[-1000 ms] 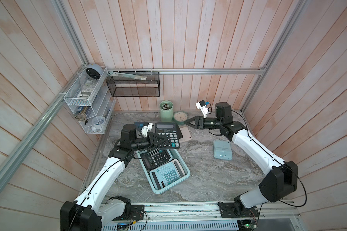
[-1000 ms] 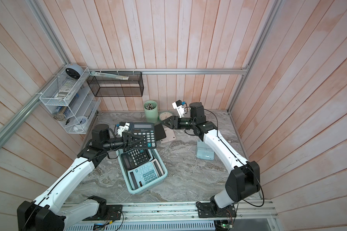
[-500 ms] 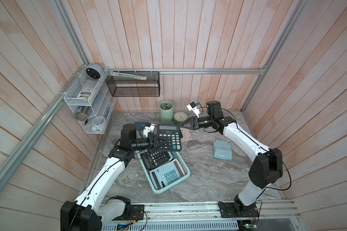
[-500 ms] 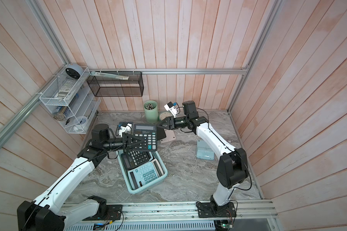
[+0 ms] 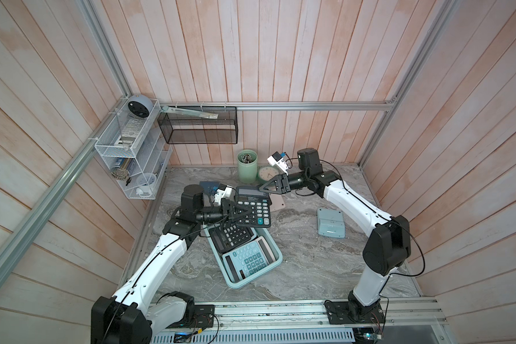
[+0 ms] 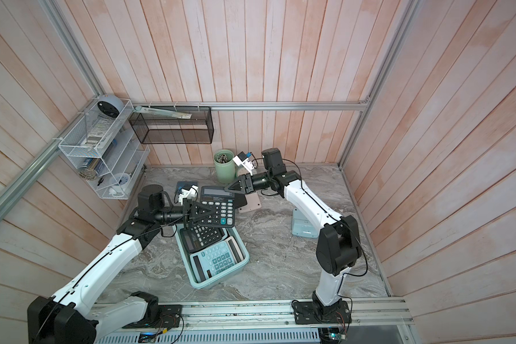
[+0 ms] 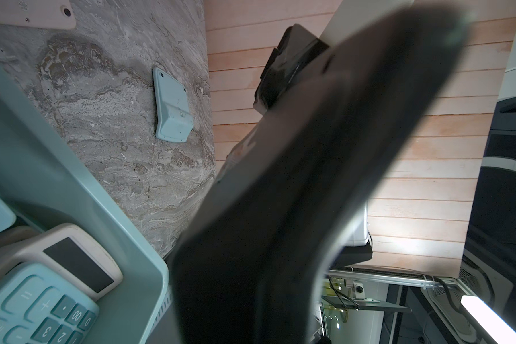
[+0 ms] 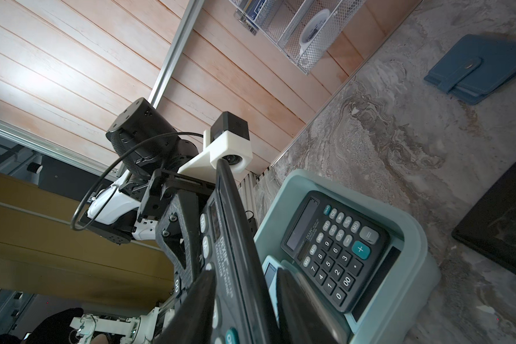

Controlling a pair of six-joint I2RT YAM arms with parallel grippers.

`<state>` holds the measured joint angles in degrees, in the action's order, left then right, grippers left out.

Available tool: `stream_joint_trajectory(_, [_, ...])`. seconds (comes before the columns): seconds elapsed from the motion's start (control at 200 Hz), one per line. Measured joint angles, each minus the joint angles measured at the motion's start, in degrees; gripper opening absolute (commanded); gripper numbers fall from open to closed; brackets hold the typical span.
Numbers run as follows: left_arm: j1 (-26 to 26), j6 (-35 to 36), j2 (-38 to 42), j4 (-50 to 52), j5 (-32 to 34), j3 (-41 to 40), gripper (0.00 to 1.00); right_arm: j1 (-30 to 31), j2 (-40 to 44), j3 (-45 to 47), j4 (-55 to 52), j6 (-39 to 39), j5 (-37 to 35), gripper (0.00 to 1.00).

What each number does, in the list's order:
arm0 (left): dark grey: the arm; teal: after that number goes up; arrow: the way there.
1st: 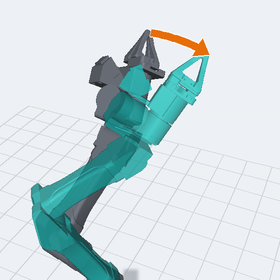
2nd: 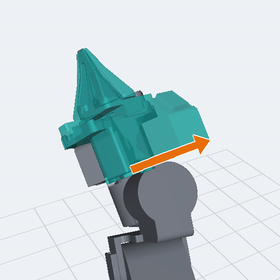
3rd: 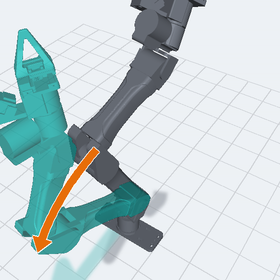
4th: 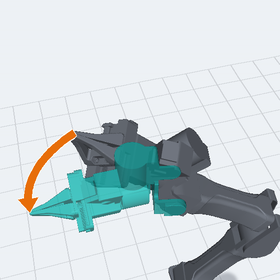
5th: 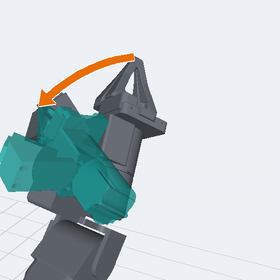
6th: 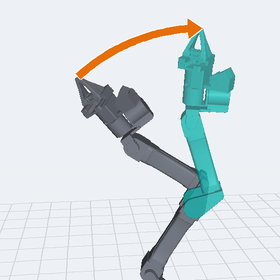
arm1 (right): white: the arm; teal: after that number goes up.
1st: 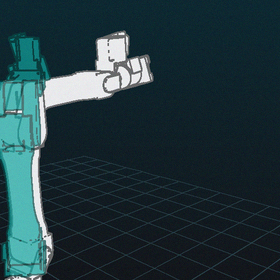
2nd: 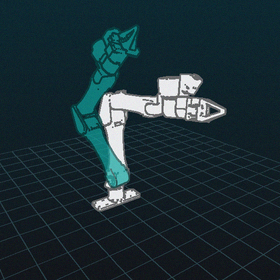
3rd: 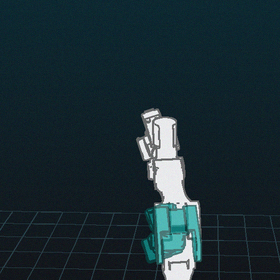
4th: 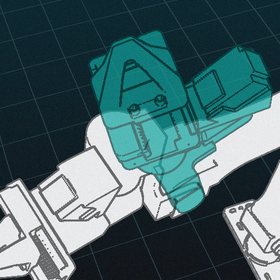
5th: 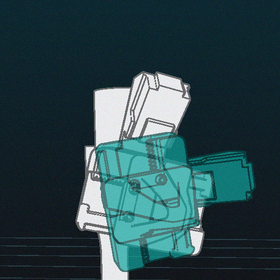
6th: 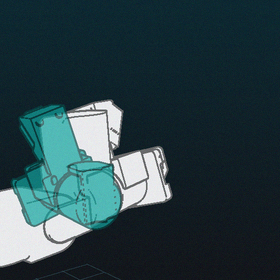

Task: Put the calculator in the storage box
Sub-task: Adjust the calculator.

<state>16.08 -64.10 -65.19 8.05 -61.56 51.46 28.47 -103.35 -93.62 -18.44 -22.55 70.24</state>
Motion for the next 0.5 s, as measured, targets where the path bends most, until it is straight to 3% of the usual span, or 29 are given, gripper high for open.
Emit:
stream_joint_trajectory(0.18, [0.0,-0.02,0.0,-0.37,-1.07,-0.87,0.0,0.96,-1.27,-1.51,-3.43,2.8,0.37,0.36])
stream_joint_trajectory(0.5, [0.22,-0.24,0.02,-1.79,-2.21,-1.14,0.0,1.81,-2.36,-4.22,-10.16,8.5,0.37,0.24])
